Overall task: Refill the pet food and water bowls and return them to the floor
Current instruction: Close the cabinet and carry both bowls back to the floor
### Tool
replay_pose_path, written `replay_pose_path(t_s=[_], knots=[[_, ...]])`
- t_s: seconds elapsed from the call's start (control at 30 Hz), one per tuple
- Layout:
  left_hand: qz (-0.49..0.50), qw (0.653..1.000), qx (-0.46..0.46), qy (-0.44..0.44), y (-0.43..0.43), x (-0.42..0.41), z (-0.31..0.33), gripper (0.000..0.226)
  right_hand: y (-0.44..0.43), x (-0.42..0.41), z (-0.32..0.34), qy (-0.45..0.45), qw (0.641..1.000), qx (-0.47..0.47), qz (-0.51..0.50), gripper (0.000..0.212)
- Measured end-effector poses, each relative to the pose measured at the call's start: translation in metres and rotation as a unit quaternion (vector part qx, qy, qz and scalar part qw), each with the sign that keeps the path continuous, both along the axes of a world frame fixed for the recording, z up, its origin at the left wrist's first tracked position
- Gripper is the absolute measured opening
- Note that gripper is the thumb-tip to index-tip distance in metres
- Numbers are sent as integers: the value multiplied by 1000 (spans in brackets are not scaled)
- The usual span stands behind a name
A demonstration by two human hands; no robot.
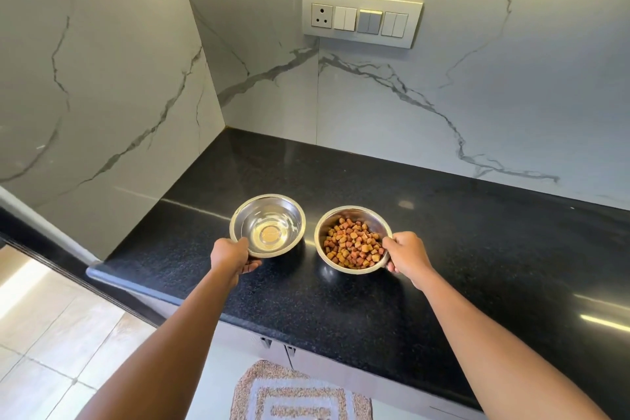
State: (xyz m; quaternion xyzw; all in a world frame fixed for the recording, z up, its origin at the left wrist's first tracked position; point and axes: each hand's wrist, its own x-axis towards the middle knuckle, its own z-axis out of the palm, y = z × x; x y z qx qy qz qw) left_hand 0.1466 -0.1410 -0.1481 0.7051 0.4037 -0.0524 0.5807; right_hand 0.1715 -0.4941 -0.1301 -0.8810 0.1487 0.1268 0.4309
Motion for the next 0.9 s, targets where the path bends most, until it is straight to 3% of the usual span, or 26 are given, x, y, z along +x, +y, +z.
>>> replay_pose_path(t_s=[0.53,0.9], knots=[[95,995,10,-16,61,-97,9,16,66,15,19,-55,993,10,105,35],[169,983,38,-60,153,-206,19,29,187,-41,16,-47,984,20,172,39]])
